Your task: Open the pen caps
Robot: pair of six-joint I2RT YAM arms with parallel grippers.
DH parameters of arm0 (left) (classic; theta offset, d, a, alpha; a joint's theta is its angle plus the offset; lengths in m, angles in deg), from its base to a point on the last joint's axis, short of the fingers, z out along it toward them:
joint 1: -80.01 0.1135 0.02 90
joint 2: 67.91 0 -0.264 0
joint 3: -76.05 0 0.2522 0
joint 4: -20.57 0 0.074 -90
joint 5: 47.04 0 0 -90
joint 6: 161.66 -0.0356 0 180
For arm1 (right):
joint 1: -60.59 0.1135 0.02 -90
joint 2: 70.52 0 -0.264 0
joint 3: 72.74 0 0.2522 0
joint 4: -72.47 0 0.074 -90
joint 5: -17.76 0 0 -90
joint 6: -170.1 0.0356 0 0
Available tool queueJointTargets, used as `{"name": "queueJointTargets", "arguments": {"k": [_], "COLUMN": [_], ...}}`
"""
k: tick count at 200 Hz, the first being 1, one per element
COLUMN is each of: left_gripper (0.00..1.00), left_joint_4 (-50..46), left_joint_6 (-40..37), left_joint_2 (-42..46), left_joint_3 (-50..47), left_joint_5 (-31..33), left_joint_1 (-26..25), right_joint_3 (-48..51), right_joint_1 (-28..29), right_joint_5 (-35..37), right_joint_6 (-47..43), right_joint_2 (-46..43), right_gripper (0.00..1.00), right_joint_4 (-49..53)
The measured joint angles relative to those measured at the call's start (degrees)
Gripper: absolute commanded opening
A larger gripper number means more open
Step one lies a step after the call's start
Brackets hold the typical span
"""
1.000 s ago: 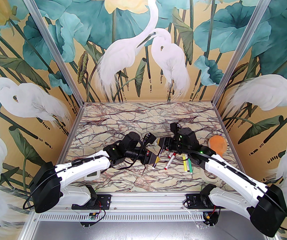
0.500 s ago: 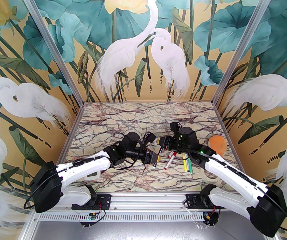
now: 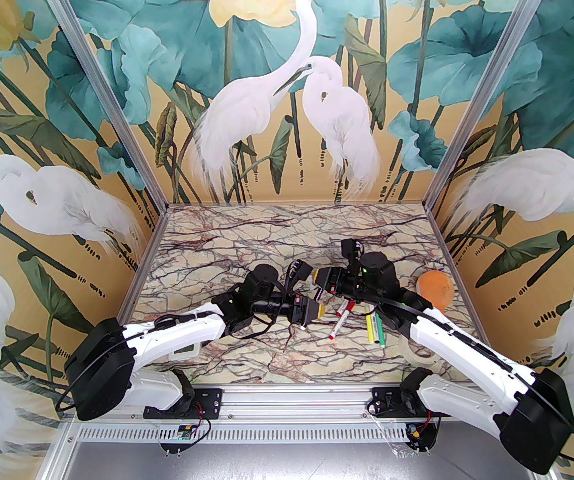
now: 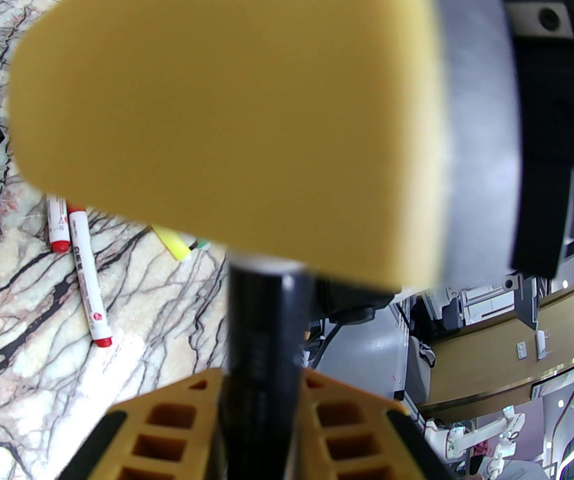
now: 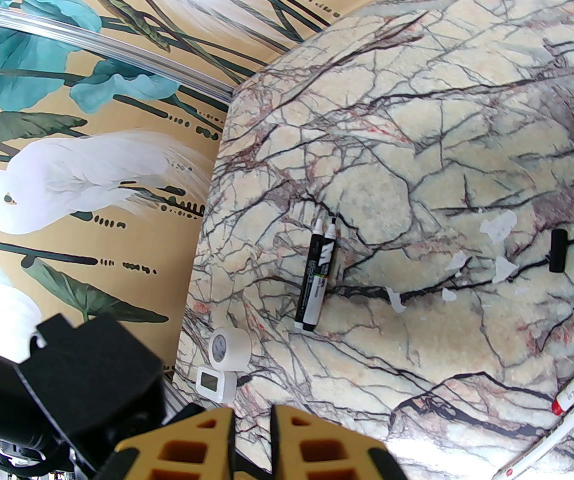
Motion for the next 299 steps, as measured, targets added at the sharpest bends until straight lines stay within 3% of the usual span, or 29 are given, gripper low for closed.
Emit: {"name": "queueJointTargets", "arguments": {"k": [27, 85, 177, 235, 299], "left_gripper": [0.05, 0.02, 0.00, 0.00, 0.00], "left_joint_4": [-0.13, -0.07, 6.78, 6.40, 0.00], "left_joint_6": [-0.07, -1.18, 1.46, 1.36, -1.70], "left_joint_2": [-0.17, -0.09, 4.76, 5.05, 3.26], "left_joint_3": [0.00, -0.20, -3.02, -3.02, -0.61], "left_joint_5": [-0.13, -0.57, -8.48, -6.05, 2.25], "left_joint_1": [0.02, 0.04, 1.90, 1.79, -0.17], "right_joint_3": [0.02, 0.11, -0.37, -2.60, -7.76], "right_joint_1": [0.02, 0.28, -2.75, -1.84, -1.49], "right_joint_5": [0.22, 0.57, -14.56, -8.90, -1.62], "right_joint_6": [0.13, -0.55, -4.46, -3.21, -2.08], "right_joint_2": [0.28, -0.09, -1.68, -1.31, 2.78], "right_gripper": [0.13, 0.11, 0.11, 0.10, 0.08], "right_joint_4": [0.02, 0.09, -7.10, -2.34, 8.39]}}
